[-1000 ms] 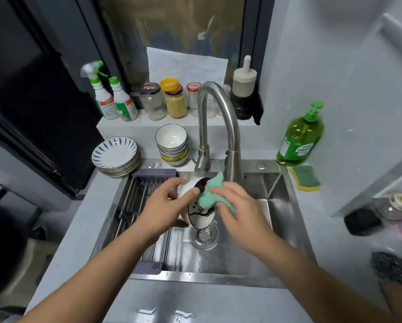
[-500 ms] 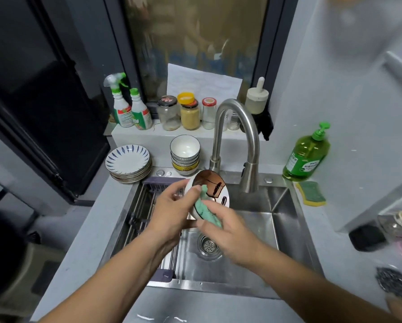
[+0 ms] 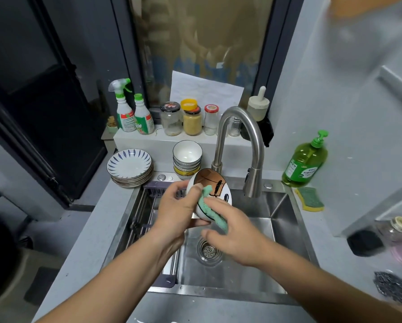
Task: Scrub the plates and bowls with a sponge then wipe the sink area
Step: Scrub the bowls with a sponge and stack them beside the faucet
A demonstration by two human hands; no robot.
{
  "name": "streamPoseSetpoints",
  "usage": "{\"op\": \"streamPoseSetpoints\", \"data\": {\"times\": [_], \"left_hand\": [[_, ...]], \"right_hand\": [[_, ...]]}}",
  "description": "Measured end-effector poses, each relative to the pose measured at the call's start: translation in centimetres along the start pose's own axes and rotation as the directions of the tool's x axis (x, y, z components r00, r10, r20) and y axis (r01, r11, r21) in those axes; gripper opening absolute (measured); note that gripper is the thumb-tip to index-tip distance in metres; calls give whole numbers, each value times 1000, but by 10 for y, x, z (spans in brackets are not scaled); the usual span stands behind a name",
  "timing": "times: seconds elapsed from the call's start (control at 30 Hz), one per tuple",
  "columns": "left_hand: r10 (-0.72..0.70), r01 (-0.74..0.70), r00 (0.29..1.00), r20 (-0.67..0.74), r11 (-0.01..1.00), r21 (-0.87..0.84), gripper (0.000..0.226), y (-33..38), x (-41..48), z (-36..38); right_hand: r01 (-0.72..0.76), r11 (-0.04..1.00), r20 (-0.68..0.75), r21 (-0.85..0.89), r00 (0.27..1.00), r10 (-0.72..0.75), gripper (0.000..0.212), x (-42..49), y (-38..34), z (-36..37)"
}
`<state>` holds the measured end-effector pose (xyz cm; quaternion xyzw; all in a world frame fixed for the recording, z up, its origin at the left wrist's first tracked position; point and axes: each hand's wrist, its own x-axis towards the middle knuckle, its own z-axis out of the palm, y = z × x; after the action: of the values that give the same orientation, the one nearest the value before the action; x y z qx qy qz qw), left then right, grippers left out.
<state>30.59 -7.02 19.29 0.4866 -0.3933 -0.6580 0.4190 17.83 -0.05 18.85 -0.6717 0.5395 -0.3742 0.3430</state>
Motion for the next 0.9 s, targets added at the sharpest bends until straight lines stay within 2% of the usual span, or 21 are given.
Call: {"op": "streamPoseSetpoints", "data": {"times": [0.03,0.1,0.13,0.17,0.23,0.3,0.4,0.47,0.53,0.6,0.67,0.73,0.77,0.8,0.87,0.9], "left_hand": [[-14,14,1000,16,1000,11,18,4,-1,-1],[-121,119,989,85,993,29,23,15,-1,-5],[-200,194,970,135,979,58,29,20,0,-8],[-271,256,946,179,961,104,35,24,1,-10],[-353,313,910,219,929,198,46,27,3,-14],[-374,314,899,227,912,263,59,27,5,-16],[-419,303,848,324,886,352,72,16,4,-19],[-393,296,806,441,915,274,79,1,-1,-20],[-291,311,826,482,949,41,83,-12,-3,-16],[-207,278,878,432,955,-108,79,-15,-3,-12],[-162,220,904,396,970,-104,75,-12,-2,-10],[-162,211,900,406,974,-78,88,-9,-1,-12],[-174,228,888,425,970,-79,96,-5,0,-16],[-189,255,872,452,963,-91,100,0,0,-19],[-223,310,828,515,946,-89,97,8,1,-26],[-246,336,807,537,939,-75,97,11,1,-29]], "right_hand": [[58,989,9,-135,998,-57,42,-1,2,-5],[231,839,72,-493,972,-225,44,-4,15,-18],[272,758,117,-592,960,-254,47,-5,24,-26],[287,720,145,-632,956,-255,48,-6,30,-34],[274,757,127,-594,960,-248,40,-9,31,-40],[235,822,88,-518,971,-222,34,-12,26,-35],[110,918,84,-382,993,-84,29,-11,15,-30],[35,965,61,-260,998,-20,15,-5,7,-30],[-11,984,36,-180,999,18,5,-1,-3,-30],[-26,997,-1,-75,1000,26,22,2,-13,-24],[-42,998,-49,41,998,44,27,4,-19,-21],[-35,994,-52,105,998,41,21,2,-26,-18],[-16,998,-38,65,999,18,12,0,-25,-18],[24,998,-16,-50,1000,-24,4,-3,-22,-20],[165,919,41,-358,986,-161,18,-8,-14,-27],[236,860,90,-453,971,-219,23,-8,-10,-31]]}}
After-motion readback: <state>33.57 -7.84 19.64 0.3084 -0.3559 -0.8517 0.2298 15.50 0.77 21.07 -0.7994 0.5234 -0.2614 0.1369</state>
